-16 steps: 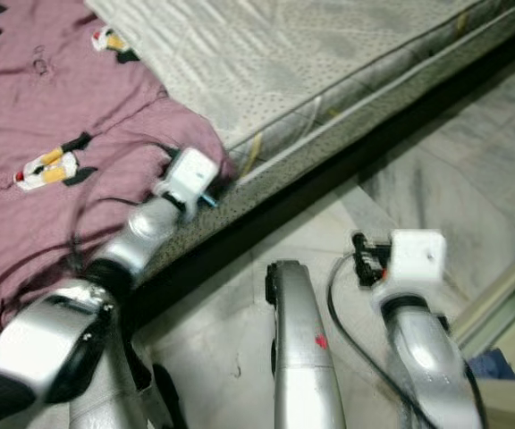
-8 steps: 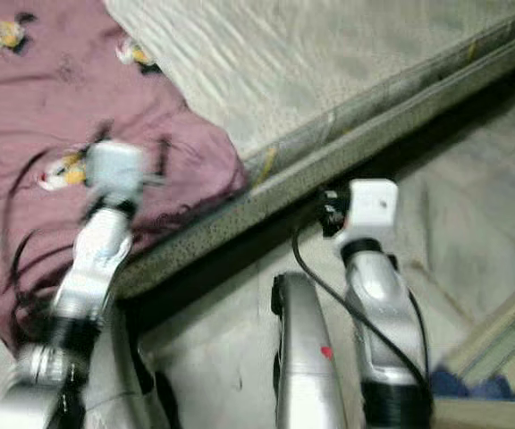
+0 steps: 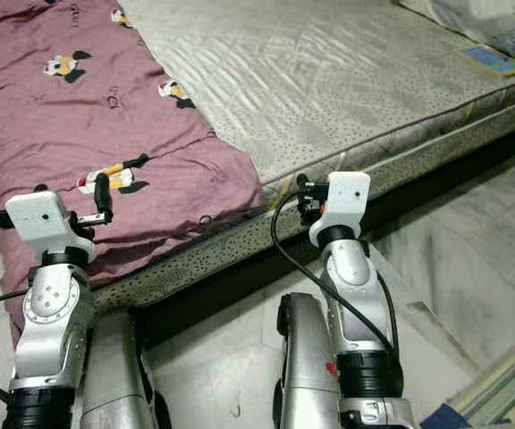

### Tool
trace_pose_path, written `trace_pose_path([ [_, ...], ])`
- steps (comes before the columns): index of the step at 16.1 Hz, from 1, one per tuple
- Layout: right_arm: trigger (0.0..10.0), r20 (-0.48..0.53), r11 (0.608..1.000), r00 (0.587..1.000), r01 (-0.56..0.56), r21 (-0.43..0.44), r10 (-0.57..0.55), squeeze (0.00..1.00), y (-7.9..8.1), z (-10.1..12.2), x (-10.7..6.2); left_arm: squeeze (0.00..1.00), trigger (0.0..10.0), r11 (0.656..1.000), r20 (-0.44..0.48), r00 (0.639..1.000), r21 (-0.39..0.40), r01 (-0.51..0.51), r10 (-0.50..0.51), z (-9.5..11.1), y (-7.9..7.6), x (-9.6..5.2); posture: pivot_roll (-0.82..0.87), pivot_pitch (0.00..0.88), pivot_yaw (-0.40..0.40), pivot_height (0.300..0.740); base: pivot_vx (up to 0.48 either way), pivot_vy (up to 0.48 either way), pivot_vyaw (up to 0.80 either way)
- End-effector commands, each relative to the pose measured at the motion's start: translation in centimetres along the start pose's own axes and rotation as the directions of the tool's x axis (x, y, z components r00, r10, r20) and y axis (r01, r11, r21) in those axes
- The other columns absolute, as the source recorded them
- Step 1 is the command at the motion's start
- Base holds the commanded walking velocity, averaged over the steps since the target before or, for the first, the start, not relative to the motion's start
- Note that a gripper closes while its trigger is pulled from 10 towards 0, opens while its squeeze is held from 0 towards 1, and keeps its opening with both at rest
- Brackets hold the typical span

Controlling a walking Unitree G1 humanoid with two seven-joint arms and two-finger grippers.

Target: Clean up the room

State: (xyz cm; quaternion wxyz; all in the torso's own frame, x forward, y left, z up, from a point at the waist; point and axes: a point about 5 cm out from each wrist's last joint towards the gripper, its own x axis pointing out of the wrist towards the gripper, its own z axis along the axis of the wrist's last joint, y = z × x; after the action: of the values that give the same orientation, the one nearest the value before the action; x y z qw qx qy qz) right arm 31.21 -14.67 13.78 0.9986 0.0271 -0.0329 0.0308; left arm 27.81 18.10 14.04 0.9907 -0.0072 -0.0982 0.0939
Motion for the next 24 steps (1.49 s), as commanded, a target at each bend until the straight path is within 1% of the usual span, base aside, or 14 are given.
trace_pose_path([
  [1,10.0,0.033,1.000,0.999,-0.002,0.029,0.001,0.00,0.0,0.5,0.4,0.00,10.0,1.000,0.006,1.000,-0.006,0.031,-0.031,0.3,-0.2,-0.1,-0.02,0.000,-0.006,0.472,0.000,0.000,0.00],
  [3,10.0,0.047,1.000,0.999,-0.007,0.025,0.006,0.00,0.1,0.4,0.8,0.00,10.0,0.998,-0.013,0.998,-0.011,0.055,-0.055,0.1,-0.4,-0.1,-0.02,0.000,0.005,0.492,0.000,0.000,0.00],
  [4,10.0,0.064,1.000,0.998,-0.006,0.030,0.005,0.00,0.2,0.7,1.4,0.00,10.0,0.997,-0.014,0.997,-0.016,0.073,-0.074,0.1,-0.7,0.2,-0.02,0.000,0.007,0.512,0.000,0.000,0.00],
  [7,10.0,0.080,1.000,0.997,-0.011,0.027,0.009,0.00,0.0,0.9,1.7,0.00,10.0,0.997,-0.007,0.997,-0.025,0.077,-0.077,0.2,-1.1,0.6,-0.03,0.000,0.008,0.547,0.000,0.000,0.00],
  [10,10.0,0.100,1.000,0.995,-0.004,0.018,0.002,0.00,-0.3,1.1,2.1,0.00,10.0,0.995,-0.005,0.996,-0.034,0.094,-0.094,0.2,-1.3,0.9,-0.03,0.000,0.019,0.592,0.000,0.000,0.00],
  [13,10.0,0.115,1.000,0.993,0.011,0.017,-0.013,0.00,-0.6,1.3,2.2,0.00,10.0,0.992,-0.003,0.993,-0.043,0.116,-0.117,0.5,-1.8,1.5,-0.04,0.000,0.031,0.627,0.000,0.000,0.00],
  [16,10.0,0.123,1.000,0.992,0.021,0.017,-0.023,0.00,-0.8,1.3,2.2,0.00,10.0,0.992,-0.009,0.993,-0.023,0.120,-0.120,0.4,-1.7,1.7,-0.04,0.000,0.036,0.672,0.000,0.000,0.00],
  [19,10.0,0.124,1.000,0.992,0.024,0.009,-0.025,0.00,-1.0,1.2,2.1,0.00,10.0,0.993,-0.024,0.992,-0.014,0.121,-0.121,0.1,-1.7,1.7,-0.04,0.000,0.036,0.697,0.000,0.000,0.00],
  [21,10.0,0.124,1.000,0.992,0.028,0.004,-0.028,0.00,-1.2,1.2,2.1,0.00,10.0,0.993,-0.034,0.992,0.001,0.118,-0.118,-0.1,-1.7,1.6,-0.04,0.000,0.036,0.722,0.000,0.000,0.00],
  [23,10.0,0.123,1.000,0.992,0.031,-0.001,-0.031,0.00,-1.4,1.1,2.1,0.00,10.0,0.993,-0.055,0.991,-0.009,0.121,-0.121,-0.4,-1.9,1.7,-0.04,0.000,0.035,0.740,0.000,0.000,0.00],
  [24,10.0,0.122,0.999,0.992,0.032,-0.003,-0.031,0.00,-1.4,1.1,2.1,0.00,10.0,0.992,-0.061,0.990,-0.006,0.128,-0.128,-0.5,-2.2,1.7,-0.05,0.000,0.034,0.740,0.000,0.000,0.00],
])
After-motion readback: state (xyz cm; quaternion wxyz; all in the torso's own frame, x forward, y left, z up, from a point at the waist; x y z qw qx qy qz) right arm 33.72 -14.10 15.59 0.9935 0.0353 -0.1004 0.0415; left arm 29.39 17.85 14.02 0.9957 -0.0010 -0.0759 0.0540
